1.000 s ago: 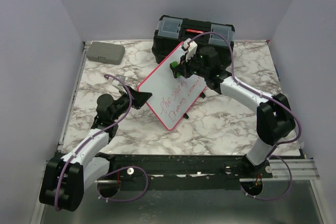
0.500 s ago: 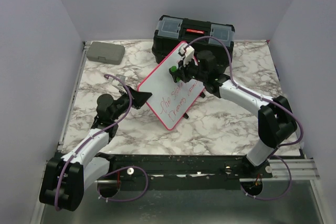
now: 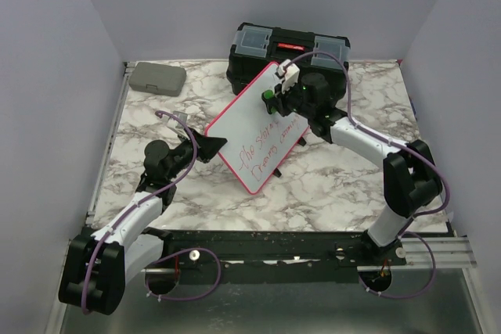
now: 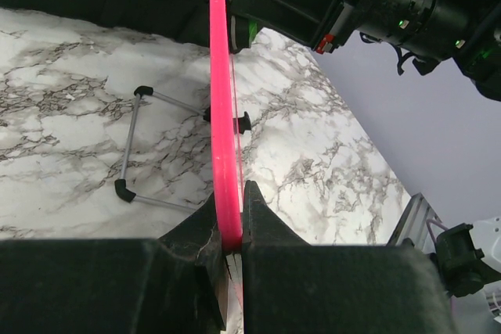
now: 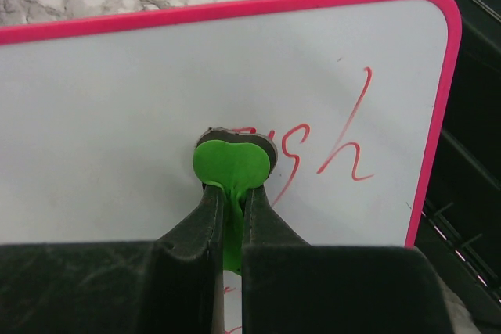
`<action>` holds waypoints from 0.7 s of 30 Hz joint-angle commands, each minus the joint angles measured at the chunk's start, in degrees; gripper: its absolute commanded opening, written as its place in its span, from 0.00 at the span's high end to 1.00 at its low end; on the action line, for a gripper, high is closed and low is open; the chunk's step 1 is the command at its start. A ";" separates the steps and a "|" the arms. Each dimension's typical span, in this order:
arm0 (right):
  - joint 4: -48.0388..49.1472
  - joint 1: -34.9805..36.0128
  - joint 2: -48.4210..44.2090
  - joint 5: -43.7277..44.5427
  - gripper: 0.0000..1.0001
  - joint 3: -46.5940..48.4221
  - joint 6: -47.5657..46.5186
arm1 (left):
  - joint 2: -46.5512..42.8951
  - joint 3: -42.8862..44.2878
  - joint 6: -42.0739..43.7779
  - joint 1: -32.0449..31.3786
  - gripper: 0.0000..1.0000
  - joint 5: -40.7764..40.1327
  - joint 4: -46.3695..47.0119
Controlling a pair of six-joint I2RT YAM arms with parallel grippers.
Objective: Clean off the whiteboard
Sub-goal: Erase the whiteboard at the whiteboard stand.
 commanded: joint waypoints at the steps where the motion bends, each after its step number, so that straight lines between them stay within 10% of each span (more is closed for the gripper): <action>1: -1.17 -0.28 0.38 -6.51 0.99 -5.68 -2.83 | 0.49 -1.04 5.24 -1.91 1.00 10.85 0.97; 21: -3.29 -0.50 4.41 -2.09 0.99 6.72 1.67 | -0.14 -1.71 4.94 -1.91 1.00 10.77 1.17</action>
